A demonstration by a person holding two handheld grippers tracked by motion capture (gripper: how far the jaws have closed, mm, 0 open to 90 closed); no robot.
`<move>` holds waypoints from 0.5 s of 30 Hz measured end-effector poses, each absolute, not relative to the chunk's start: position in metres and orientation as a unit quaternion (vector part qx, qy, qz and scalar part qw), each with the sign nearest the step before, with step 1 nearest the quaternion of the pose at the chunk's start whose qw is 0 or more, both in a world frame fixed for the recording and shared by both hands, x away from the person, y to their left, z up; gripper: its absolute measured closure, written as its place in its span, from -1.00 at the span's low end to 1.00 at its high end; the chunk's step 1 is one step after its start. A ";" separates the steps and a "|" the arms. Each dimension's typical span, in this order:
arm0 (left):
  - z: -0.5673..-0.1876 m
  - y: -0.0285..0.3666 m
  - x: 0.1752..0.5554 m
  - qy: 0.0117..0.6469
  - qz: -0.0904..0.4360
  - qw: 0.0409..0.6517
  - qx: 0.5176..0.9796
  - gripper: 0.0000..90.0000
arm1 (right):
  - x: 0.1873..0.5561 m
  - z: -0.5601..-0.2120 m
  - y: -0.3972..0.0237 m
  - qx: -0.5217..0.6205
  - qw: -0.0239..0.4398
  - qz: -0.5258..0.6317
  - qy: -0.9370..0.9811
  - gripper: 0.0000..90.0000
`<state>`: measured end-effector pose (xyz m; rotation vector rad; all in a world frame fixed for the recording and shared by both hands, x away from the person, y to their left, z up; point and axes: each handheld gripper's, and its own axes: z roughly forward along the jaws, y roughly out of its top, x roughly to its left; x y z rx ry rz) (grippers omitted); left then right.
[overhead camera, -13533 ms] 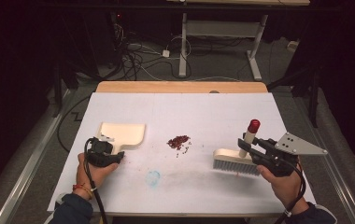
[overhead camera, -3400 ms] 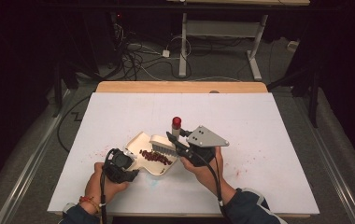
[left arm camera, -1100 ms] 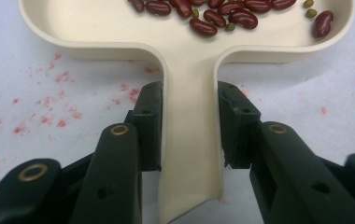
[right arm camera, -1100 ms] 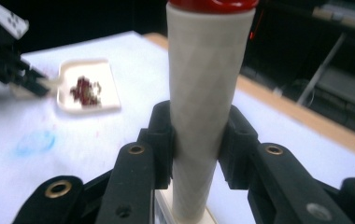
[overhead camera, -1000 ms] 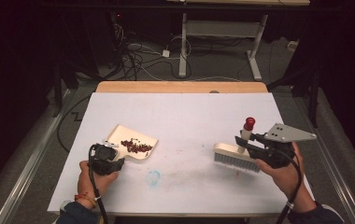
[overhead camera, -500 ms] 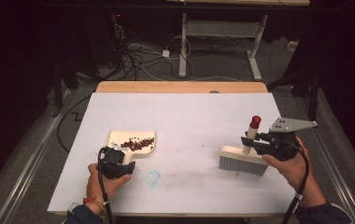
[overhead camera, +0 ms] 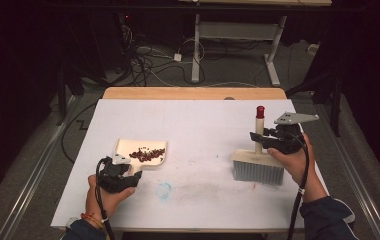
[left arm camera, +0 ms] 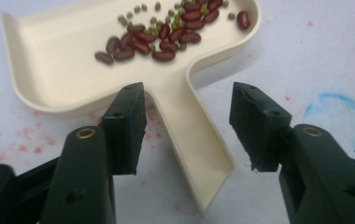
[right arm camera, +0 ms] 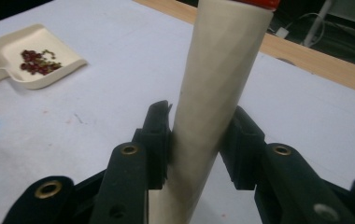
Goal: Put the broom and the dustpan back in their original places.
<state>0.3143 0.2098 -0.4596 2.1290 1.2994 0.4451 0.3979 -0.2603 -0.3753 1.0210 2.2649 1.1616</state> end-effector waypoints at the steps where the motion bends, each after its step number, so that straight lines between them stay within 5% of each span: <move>1: -0.458 0.211 0.313 0.482 0.173 0.302 0.804 -0.05 | 0.399 -0.376 -0.260 0.367 0.200 0.413 0.809 0.45; 15: -0.459 0.232 0.278 0.394 0.269 0.337 0.812 -0.51 | 0.435 -0.394 -0.260 0.409 0.227 0.370 0.803 0.32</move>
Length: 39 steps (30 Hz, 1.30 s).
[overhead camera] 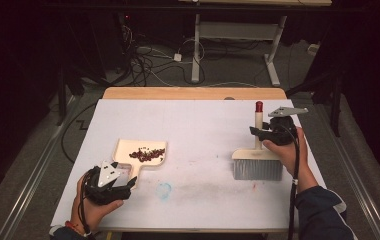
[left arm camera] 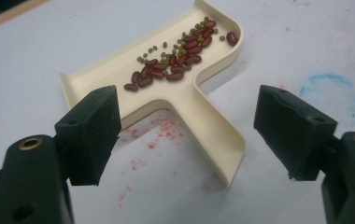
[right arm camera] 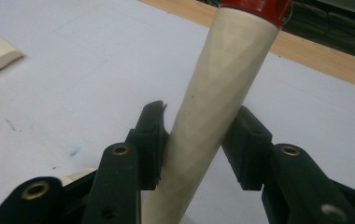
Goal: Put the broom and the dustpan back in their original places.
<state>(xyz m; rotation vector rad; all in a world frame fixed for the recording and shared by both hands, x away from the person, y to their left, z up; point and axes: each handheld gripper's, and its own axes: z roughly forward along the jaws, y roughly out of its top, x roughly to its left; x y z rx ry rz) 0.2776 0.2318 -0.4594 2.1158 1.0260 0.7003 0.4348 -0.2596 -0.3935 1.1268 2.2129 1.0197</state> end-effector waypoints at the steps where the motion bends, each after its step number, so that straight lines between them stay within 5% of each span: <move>1: -0.460 0.233 0.276 0.389 0.273 0.338 0.812 -0.51 | 0.438 -0.396 -0.259 0.420 0.238 0.362 0.797 0.30; 5: -0.462 0.238 0.273 0.383 0.276 0.340 0.813 -0.54 | 0.449 -0.404 -0.259 0.445 0.273 0.351 0.777 0.20; 39: -0.473 0.226 0.275 0.364 0.277 0.321 0.829 -0.54 | 0.434 -0.410 -0.239 0.446 0.302 0.416 0.733 -0.63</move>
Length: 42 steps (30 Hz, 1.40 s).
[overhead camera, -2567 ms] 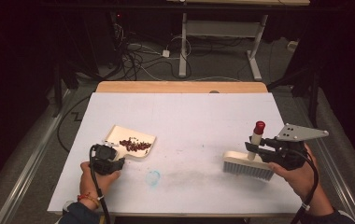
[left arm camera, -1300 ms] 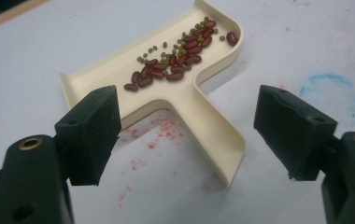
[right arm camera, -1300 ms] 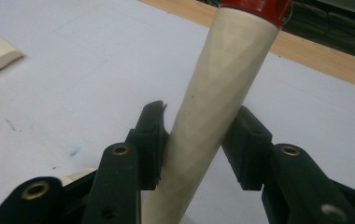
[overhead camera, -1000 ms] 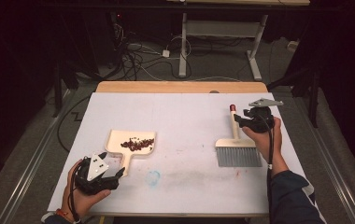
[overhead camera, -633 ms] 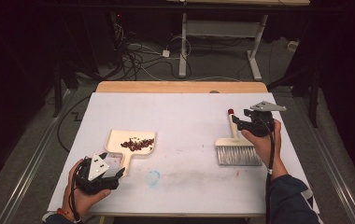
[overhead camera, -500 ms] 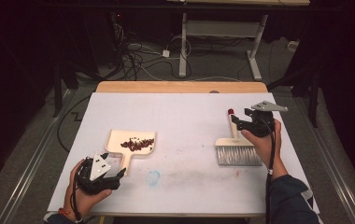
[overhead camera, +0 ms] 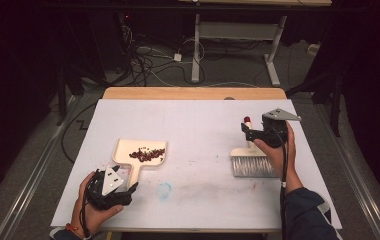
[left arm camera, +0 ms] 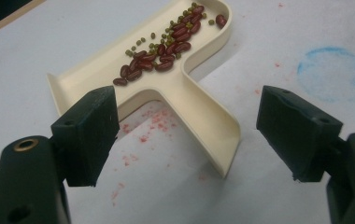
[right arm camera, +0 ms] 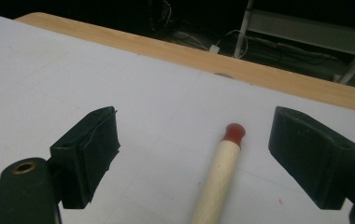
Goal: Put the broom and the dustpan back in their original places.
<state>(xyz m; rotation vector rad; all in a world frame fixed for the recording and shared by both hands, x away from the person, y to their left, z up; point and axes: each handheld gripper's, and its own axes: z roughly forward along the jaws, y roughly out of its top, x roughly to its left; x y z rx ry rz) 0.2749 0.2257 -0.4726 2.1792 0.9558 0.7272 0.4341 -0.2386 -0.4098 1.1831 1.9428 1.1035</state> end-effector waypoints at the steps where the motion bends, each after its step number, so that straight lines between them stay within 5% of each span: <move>1: -0.473 0.225 0.275 0.364 0.276 0.320 0.830 -0.55 | 0.434 -0.410 -0.238 0.446 0.300 0.417 0.732 -0.62; 3: -0.473 0.225 0.275 0.362 0.274 0.318 0.832 -0.54 | 0.433 -0.410 -0.237 0.447 0.303 0.419 0.730 -0.48; 9: -0.472 0.224 0.273 0.358 0.276 0.320 0.833 -0.54 | 0.425 -0.405 -0.234 0.434 0.309 0.425 0.732 -0.61; 42: -0.474 0.219 0.274 0.338 0.281 0.312 0.842 -0.54 | 0.353 -0.387 -0.228 0.331 0.360 0.446 0.750 -0.60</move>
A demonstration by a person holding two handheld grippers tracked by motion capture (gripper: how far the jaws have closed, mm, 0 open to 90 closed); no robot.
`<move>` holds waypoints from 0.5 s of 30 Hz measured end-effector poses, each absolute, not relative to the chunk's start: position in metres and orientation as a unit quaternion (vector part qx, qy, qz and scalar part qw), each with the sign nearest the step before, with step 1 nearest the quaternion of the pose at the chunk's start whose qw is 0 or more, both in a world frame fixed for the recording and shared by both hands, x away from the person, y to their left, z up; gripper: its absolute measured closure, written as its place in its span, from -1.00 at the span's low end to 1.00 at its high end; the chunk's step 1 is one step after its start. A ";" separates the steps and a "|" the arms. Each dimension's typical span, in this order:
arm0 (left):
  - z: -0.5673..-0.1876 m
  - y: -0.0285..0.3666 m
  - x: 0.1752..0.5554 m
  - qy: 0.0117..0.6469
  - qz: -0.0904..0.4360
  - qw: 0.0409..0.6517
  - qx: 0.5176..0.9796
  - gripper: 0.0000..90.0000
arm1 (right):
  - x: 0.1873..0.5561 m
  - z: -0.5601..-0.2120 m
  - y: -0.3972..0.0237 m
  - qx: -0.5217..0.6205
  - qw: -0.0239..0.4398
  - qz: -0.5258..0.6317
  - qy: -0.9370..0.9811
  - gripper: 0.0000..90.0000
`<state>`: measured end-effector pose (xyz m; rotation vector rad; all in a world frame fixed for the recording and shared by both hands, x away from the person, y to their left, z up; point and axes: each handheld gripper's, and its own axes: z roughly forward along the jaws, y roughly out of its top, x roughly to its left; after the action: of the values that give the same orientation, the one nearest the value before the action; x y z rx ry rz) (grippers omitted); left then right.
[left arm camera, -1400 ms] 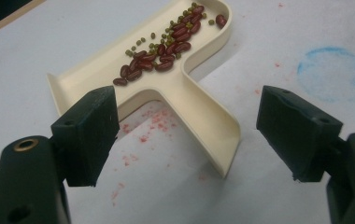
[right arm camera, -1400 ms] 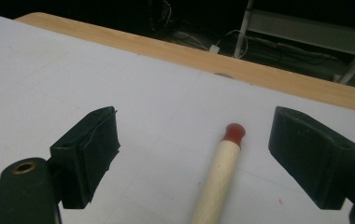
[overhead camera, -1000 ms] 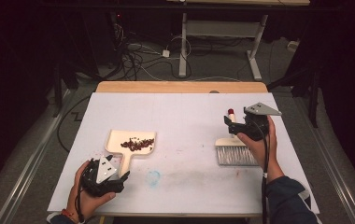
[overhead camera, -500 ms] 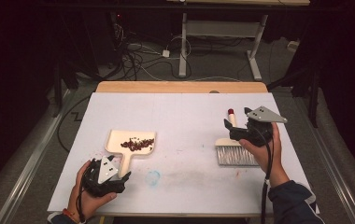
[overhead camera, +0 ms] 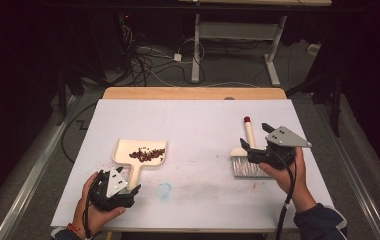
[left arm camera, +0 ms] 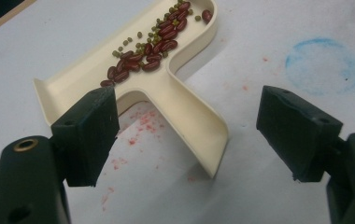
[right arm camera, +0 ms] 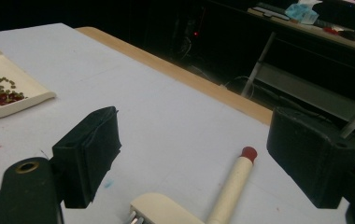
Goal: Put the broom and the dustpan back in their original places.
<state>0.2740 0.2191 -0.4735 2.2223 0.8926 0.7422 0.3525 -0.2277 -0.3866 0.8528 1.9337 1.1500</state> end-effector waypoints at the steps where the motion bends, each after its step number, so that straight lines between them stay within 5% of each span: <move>1: -0.474 0.219 0.274 0.338 0.281 0.312 0.842 -0.55 | 0.351 -0.387 -0.228 0.329 0.360 0.447 0.750 -0.60; 15: -0.474 0.217 0.274 0.333 0.280 0.311 0.845 -0.55 | 0.321 -0.401 -0.235 0.303 0.373 0.451 0.752 -0.60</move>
<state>0.2736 0.2172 -0.4738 2.2311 0.8801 0.7405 0.3210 -0.2349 -0.4010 0.7769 1.9272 1.1553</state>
